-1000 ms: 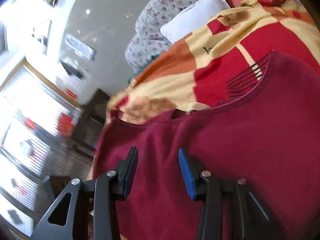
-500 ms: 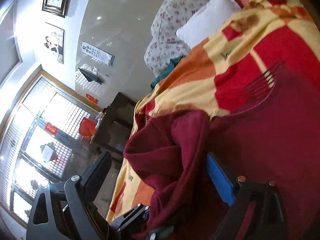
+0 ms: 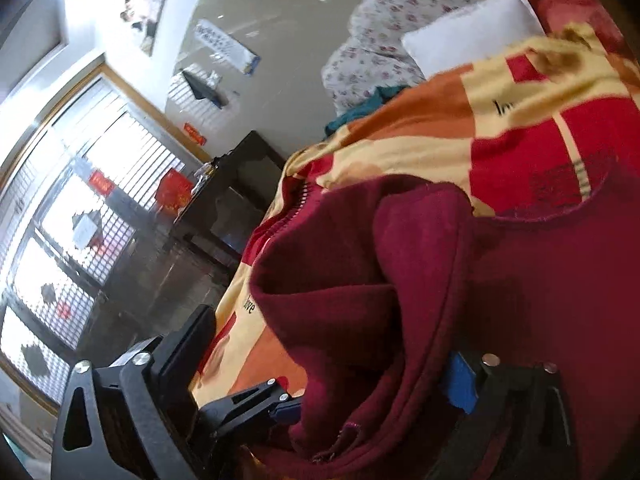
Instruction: Fold small clothes
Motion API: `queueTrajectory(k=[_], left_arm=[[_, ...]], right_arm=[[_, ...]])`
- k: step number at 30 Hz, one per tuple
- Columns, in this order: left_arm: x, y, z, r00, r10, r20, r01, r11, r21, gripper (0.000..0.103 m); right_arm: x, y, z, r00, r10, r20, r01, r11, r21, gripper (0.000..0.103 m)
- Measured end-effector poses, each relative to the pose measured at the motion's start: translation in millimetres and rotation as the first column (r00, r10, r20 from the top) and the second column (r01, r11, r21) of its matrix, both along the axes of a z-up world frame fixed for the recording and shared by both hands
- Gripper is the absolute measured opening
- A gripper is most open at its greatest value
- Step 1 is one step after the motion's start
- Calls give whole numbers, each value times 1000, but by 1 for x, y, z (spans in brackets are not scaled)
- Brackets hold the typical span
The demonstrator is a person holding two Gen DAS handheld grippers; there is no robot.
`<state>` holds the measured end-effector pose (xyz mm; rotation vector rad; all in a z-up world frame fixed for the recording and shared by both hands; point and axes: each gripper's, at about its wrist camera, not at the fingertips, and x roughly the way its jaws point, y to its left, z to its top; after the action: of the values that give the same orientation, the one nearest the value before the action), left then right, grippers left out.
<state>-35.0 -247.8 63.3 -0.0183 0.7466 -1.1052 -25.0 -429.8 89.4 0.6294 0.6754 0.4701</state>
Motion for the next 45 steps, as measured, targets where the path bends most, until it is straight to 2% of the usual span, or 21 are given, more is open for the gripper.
queueTrajectory(k=[3, 7, 10, 11, 12, 14, 16, 17, 19, 20, 22, 24, 28, 30, 34, 36, 38, 40, 42, 43, 45], left_arm=[[-5, -3, -1, 1000, -19, 24, 19, 1000, 14, 85], [-9, -3, 0, 999, -30, 36, 28, 999, 38, 85], [-14, 13, 7, 997, -73, 4, 73, 997, 28, 90], [-16, 20, 8, 997, -75, 1, 75, 997, 21, 91], [-18, 32, 11, 998, -64, 5, 64, 998, 9, 91], [-18, 56, 14, 1000, -24, 12, 25, 1000, -10, 96], [-11, 79, 11, 997, 75, 9, -75, 997, -17, 100], [-3, 87, 5, 993, 121, -13, -121, 992, -19, 100], [9, 93, -9, 985, 135, -104, -139, 990, -35, 100], [13, 90, -16, 980, 121, -158, -129, 991, -45, 100], [14, 81, -22, 979, 103, -174, -112, 992, -48, 100], [3, 65, -22, 988, 70, -137, -77, 996, -48, 100], [-24, 40, -9, 996, -13, -92, 9, 999, -49, 100], [-28, 20, 1, 996, -63, -70, 60, 997, -48, 100], [-45, -26, 16, 980, -199, -24, 197, 979, -53, 100], [-56, -51, 17, 968, -247, 40, 247, 969, -5, 100], [-63, -68, 9, 966, -253, 56, 251, 967, 46, 100], [-64, -75, -2, 965, -261, 2, 260, 963, 74, 100], [-66, -70, -7, 963, -267, -30, 269, 960, 82, 100], [-67, -61, -5, 966, -256, -15, 257, 963, 82, 100], [-69, -42, 1, 972, -234, 15, 233, 970, 67, 100]], right_arm=[[1, 4, -2, 1000, 19, -1, -19, 1000, -24, 103], [5, 10, -6, 999, 33, -27, -35, 997, -71, 103], [1, 16, -5, 1000, 1, 5, 0, 977, -215, 97], [2, 17, -5, 999, -28, 16, 32, 959, -280, 75], [4, 16, -8, 999, -48, 12, 50, 950, -307, 48], [9, 7, -16, 995, -100, -12, 92, 951, -294, 40], [9, 3, -16, 992, -129, 0, 122, 938, -326, 35], [8, 1, -14, 991, -135, 9, 131, 938, -321, 33], [5, 2, -9, 990, -137, 27, 138, 935, -327, 32], [4, 4, -8, 990, -134, 33, 137, 932, -336, 31], [5, 5, -8, 989, -141, 34, 145, 930, -339, 30], [6, 5, -8, 988, -151, 37, 155, 938, -311, 25], [-2, -8, 0, 977, -207, 49, 213, 959, -186, 20], [-10, -10, 13, 974, -215, 65, 224, 954, -198, 19], [-29, -33, 44, 955, -282, 93, 296, 907, -298, 19], [-37, -49, 50, 944, -316, 92, 327, 875, -358, 19], [-37, -67, 45, 931, -359, 65, 354, 842, -406, 19], [-29, -84, 25, 899, -437, 12, 379, 767, -517, 19], [-25, -103, 3, 818, -575, -17, 427, 626, -652, 19], [-32, -117, -4, 786, -617, -34, 452, 612, -649, 20], [-54, -134, -2, 803, -594, -54, 490, 708, -509, 21]])
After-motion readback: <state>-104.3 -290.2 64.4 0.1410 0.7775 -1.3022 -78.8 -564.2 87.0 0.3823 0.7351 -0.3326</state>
